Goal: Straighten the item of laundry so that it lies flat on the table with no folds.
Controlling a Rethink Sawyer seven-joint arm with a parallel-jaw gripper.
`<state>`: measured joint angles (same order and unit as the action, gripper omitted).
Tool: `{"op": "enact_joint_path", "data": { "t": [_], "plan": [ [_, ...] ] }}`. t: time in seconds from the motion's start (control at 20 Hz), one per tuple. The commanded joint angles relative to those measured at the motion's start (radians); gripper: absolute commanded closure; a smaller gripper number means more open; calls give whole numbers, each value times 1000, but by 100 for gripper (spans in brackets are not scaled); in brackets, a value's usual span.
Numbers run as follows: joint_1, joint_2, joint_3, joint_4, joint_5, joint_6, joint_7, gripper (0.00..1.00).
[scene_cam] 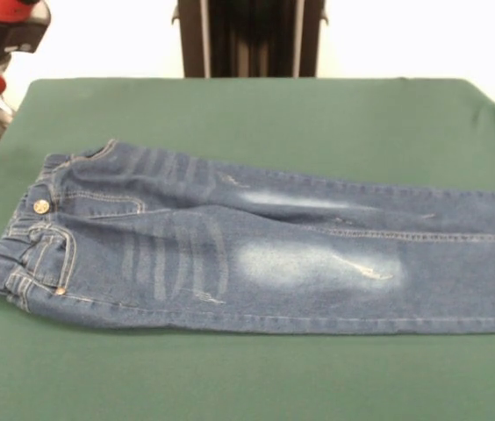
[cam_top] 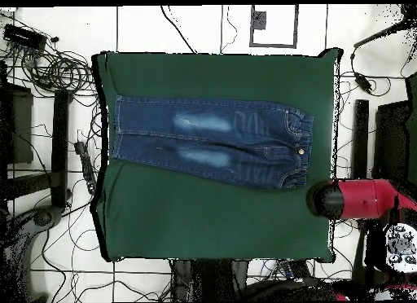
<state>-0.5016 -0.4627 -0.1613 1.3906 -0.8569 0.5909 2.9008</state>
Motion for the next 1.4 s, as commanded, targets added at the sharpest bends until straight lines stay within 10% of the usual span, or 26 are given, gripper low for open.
{"op": "enact_joint_path", "data": {
  "t": [0.05,0.55,1.4],
  "plan": [
    [-29,-36,208,161,14,-55,-345,0],
    [-58,-164,335,234,58,-44,-328,0],
    [-70,-128,469,186,67,-9,-287,0]
  ]
}}
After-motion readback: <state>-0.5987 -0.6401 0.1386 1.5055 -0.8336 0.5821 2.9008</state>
